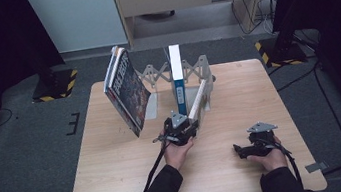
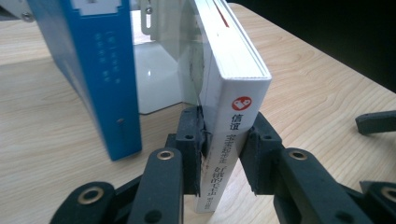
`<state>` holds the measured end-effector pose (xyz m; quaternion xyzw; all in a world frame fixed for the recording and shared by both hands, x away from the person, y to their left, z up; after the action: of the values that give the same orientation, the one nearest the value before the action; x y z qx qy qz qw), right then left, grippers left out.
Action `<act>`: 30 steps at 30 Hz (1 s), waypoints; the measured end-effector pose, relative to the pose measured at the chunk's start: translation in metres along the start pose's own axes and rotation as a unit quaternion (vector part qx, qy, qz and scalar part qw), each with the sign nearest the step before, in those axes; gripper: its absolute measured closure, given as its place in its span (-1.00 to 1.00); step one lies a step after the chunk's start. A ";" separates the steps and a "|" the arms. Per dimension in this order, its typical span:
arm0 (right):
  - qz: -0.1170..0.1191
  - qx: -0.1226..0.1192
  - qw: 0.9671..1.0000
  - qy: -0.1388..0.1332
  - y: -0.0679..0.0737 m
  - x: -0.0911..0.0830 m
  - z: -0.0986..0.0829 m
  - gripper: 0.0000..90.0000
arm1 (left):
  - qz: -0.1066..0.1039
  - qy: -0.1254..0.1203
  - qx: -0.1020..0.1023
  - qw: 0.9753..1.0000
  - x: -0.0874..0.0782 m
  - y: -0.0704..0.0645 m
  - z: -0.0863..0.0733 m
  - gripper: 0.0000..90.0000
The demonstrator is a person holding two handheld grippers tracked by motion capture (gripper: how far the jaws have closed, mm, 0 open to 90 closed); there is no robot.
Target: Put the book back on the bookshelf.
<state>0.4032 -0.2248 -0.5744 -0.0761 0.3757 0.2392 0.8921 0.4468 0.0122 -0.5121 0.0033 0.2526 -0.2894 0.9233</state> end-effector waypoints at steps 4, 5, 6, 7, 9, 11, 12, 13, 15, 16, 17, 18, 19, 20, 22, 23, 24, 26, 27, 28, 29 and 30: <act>0.000 0.000 1.000 0.000 0.000 0.000 0.000 -0.96 | -0.004 -0.002 0.002 1.000 0.008 -0.006 0.005 0.48; 0.000 0.000 1.000 0.000 0.000 0.000 0.000 -0.96 | -0.004 0.000 0.006 1.000 0.011 -0.007 0.007 0.47; 0.000 0.000 1.000 0.000 0.000 0.000 0.000 -0.96 | -0.005 0.001 0.007 1.000 0.014 -0.008 0.009 0.46; 0.000 0.000 1.000 0.000 0.000 0.000 0.000 -0.96 | -0.006 0.001 0.006 1.000 0.016 -0.009 0.009 0.45; 0.000 0.000 1.000 0.000 0.000 0.000 0.000 -0.96 | -0.011 -0.002 0.003 1.000 0.020 -0.011 0.011 0.42; 0.000 -0.001 1.000 0.000 0.000 0.000 0.000 -0.96 | -0.016 -0.007 0.004 1.000 0.024 -0.012 0.011 0.39; 0.000 0.000 1.000 0.000 0.000 0.000 0.000 -0.96 | -0.020 -0.009 0.005 1.000 0.025 -0.013 0.010 0.38; 0.000 -0.001 1.000 0.000 0.000 0.000 0.000 -0.96 | -0.020 -0.009 0.010 1.000 0.025 -0.013 0.010 0.37; 0.000 0.000 1.000 -0.001 0.000 0.000 0.000 -0.96 | -0.026 -0.002 0.021 0.999 0.024 -0.014 0.008 0.35; 0.000 0.000 1.000 -0.001 0.000 0.000 0.000 -0.96 | -0.030 -0.001 0.025 0.999 0.023 -0.015 0.008 0.35; 0.000 0.000 1.000 -0.001 0.000 0.000 0.000 -0.96 | -0.036 -0.001 0.025 0.999 0.021 -0.015 0.007 0.36; 0.000 0.000 1.000 -0.001 0.000 0.000 0.000 -0.96 | -0.040 -0.001 0.026 0.999 0.018 -0.015 0.007 0.38; 0.000 0.001 1.000 -0.001 0.001 0.000 0.000 -0.96 | -0.044 0.000 0.028 0.999 0.016 -0.015 0.006 0.39; -0.001 0.000 1.000 -0.001 0.000 0.000 0.000 -0.96 | -0.049 0.001 0.033 0.998 0.014 -0.016 0.005 0.40; 0.000 0.000 1.000 -0.001 0.000 0.000 0.000 -0.96 | -0.049 0.006 0.042 0.998 0.012 -0.017 0.003 0.41; -0.001 0.000 1.000 -0.001 0.000 0.000 0.000 -0.96 | -0.047 0.011 0.049 0.998 0.012 -0.016 0.002 0.42; -0.001 0.000 1.000 -0.001 0.000 0.000 0.000 -0.96 | -0.047 0.014 0.051 0.998 0.012 -0.016 0.002 0.44; -0.001 0.002 1.000 -0.001 0.001 0.000 0.000 -0.96 | -0.051 0.017 0.044 0.998 0.013 -0.015 0.002 0.48; -0.001 0.002 1.000 -0.001 0.001 0.000 0.000 -0.96 | -0.053 0.016 0.043 0.998 0.014 -0.015 0.003 0.48; -0.001 0.002 1.000 -0.001 0.001 0.000 0.000 -0.96 | -0.053 0.017 0.043 0.998 0.015 -0.015 0.004 0.48; -0.001 0.002 1.000 -0.001 0.001 0.000 0.000 -0.96 | -0.050 0.016 0.045 0.998 0.017 -0.015 0.005 0.48; -0.001 0.000 1.000 -0.001 0.000 0.000 0.000 -0.96 | -0.049 0.014 0.044 0.998 0.018 -0.016 0.006 0.49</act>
<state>0.4035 -0.2242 -0.5745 -0.0758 0.3750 0.2382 0.8927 0.4542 -0.0115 -0.5129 0.0360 0.2526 -0.3450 0.9033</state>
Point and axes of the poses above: each handheld gripper's, and its own axes: x roughly forward along the jaws, z roughly out of its top, y roughly to its left, the point moved 5 cm from there along x, roughly forward along the jaws, and after that the axes turned 3 degrees about z, right-handed, at the moved point
